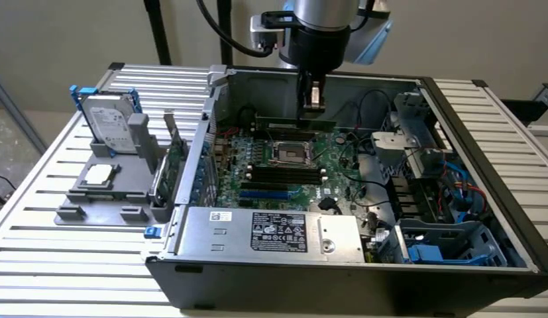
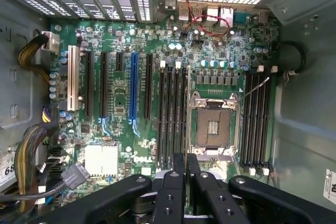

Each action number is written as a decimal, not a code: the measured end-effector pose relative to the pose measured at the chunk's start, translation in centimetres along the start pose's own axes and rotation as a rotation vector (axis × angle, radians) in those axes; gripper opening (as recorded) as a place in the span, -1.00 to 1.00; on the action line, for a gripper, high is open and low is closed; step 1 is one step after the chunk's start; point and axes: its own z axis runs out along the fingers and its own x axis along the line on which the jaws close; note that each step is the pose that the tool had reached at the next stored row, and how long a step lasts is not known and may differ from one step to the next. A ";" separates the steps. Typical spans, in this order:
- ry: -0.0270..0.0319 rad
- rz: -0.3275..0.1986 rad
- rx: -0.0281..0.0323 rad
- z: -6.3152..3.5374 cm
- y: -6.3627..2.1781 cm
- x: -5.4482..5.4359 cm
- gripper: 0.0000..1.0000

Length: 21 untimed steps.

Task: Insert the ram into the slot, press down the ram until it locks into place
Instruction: 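Insert the ram into the slot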

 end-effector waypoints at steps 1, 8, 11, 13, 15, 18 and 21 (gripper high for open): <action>0.0011 0.000 0.0000 0.15 0.00 0.0 -0.73; 0.0053 0.000 -0.0001 1.38 -0.01 0.3 -0.73; 0.0063 0.000 -0.0001 1.90 -0.01 0.5 -0.73; 0.0071 0.000 -0.0001 2.25 -0.02 0.7 -0.73; 0.0080 0.000 -0.0001 2.61 -0.02 0.9 -0.73; 0.0097 0.000 -0.0001 3.13 -0.02 1.1 -0.73; 0.0125 0.000 -0.0002 3.63 -0.01 1.3 -0.73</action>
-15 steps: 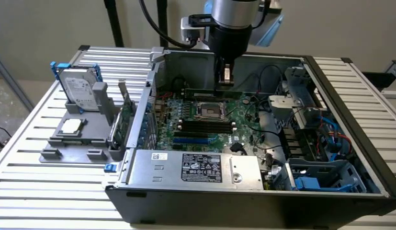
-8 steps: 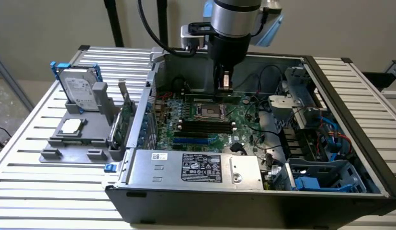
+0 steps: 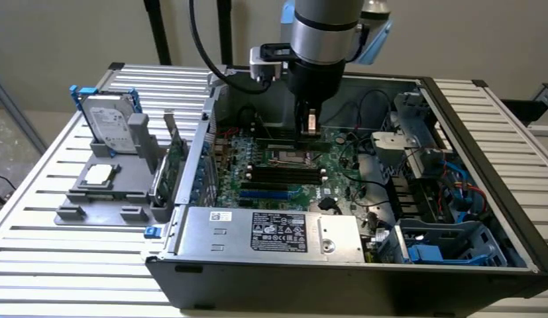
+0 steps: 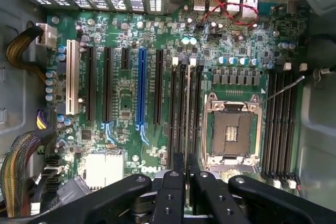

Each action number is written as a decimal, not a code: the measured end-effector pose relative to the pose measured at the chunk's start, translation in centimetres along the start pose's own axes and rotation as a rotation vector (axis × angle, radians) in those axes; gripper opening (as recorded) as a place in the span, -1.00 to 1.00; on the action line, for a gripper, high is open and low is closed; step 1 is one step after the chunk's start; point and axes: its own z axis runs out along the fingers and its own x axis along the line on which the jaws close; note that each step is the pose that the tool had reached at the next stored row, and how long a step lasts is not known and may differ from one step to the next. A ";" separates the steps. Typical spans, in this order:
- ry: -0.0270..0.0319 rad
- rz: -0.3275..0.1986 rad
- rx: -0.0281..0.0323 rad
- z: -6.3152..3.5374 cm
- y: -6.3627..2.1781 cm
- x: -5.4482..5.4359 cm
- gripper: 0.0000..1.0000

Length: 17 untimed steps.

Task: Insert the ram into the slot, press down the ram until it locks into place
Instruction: 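Insert the ram into the slot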

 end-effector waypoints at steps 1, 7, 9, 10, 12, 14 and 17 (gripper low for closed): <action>0.0013 0.000 0.0000 0.16 0.00 0.0 -0.73; 0.0100 0.000 0.0012 1.12 0.01 0.2 -0.73; 0.0153 0.000 0.0019 1.38 0.07 0.2 -0.73; 0.0178 0.000 0.0023 1.51 0.11 0.2 -0.73; 0.0226 0.000 0.0028 1.79 0.22 0.2 -0.73; 0.0280 0.000 0.0031 2.06 0.32 0.3 -0.73; 0.0362 0.000 0.0039 2.48 0.49 0.3 -0.73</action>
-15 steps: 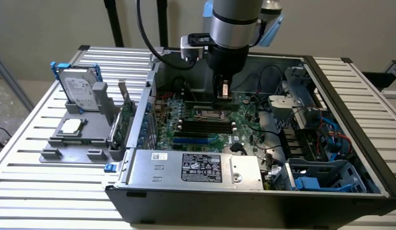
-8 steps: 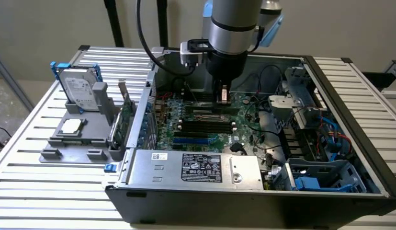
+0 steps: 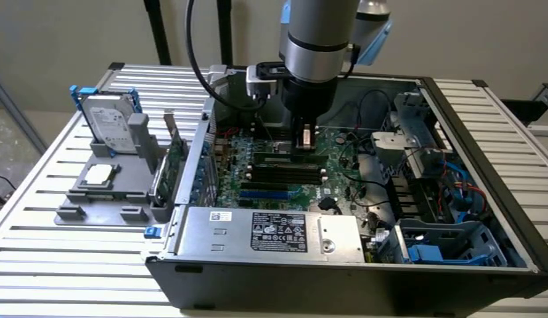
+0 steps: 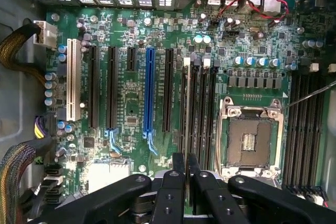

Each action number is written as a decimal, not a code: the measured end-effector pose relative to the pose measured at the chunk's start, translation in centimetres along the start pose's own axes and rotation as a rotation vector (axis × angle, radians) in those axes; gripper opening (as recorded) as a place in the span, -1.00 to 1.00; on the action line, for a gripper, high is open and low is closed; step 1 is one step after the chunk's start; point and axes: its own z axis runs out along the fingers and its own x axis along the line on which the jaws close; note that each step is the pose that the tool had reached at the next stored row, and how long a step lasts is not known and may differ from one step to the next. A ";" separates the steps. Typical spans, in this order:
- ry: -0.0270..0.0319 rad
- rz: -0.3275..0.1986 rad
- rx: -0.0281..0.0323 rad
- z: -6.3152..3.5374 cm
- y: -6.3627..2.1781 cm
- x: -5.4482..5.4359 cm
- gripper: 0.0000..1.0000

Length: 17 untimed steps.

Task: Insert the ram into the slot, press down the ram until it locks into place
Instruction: 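Insert the ram into the slot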

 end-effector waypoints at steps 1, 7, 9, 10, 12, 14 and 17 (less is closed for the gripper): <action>0.0025 0.000 0.0004 0.16 0.06 0.0 -0.73; 0.0148 0.000 0.0029 1.06 0.32 -0.1 -0.73; 0.0184 0.000 0.0030 1.25 0.36 -0.3 -0.73; 0.0198 0.000 0.0029 1.32 0.37 -0.4 -0.73; 0.0213 0.000 0.0029 1.42 0.37 -0.7 -0.73; 0.0217 0.000 0.0029 1.50 0.37 -0.9 -0.73; 0.0227 0.000 0.0028 1.55 0.36 -0.9 -0.73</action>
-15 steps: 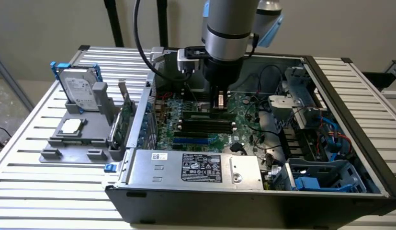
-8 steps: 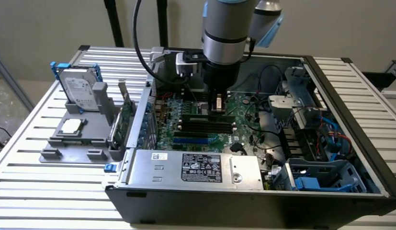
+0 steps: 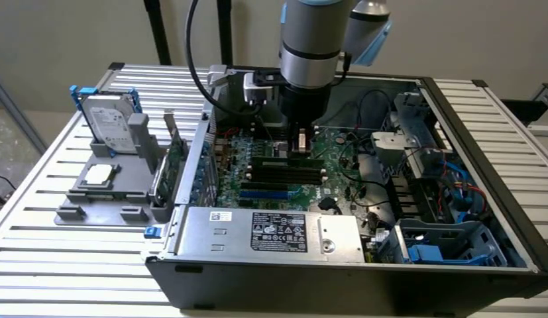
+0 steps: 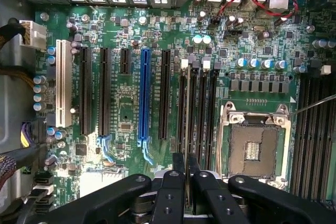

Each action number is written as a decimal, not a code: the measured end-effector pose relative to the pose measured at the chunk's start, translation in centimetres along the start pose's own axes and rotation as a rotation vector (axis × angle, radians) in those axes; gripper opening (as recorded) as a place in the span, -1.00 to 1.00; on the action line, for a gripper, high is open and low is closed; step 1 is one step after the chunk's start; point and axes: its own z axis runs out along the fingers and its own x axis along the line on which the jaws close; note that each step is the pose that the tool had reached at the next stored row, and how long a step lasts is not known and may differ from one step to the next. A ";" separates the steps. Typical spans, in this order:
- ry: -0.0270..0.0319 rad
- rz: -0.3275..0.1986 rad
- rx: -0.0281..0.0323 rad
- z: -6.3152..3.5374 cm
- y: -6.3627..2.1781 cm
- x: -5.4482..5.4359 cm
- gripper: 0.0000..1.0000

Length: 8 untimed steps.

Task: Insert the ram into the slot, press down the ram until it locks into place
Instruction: 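Insert the ram into the slot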

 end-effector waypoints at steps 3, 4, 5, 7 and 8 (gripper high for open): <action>-0.0001 0.000 0.0002 0.10 0.00 0.0 -0.73; 0.0009 0.000 0.0003 0.14 0.00 0.0 -0.73; 0.0024 0.000 0.0002 0.19 0.00 0.0 -0.73; 0.0078 0.001 0.0001 0.31 0.01 0.0 -0.73; 0.0119 0.002 0.0000 0.37 0.01 0.0 -0.73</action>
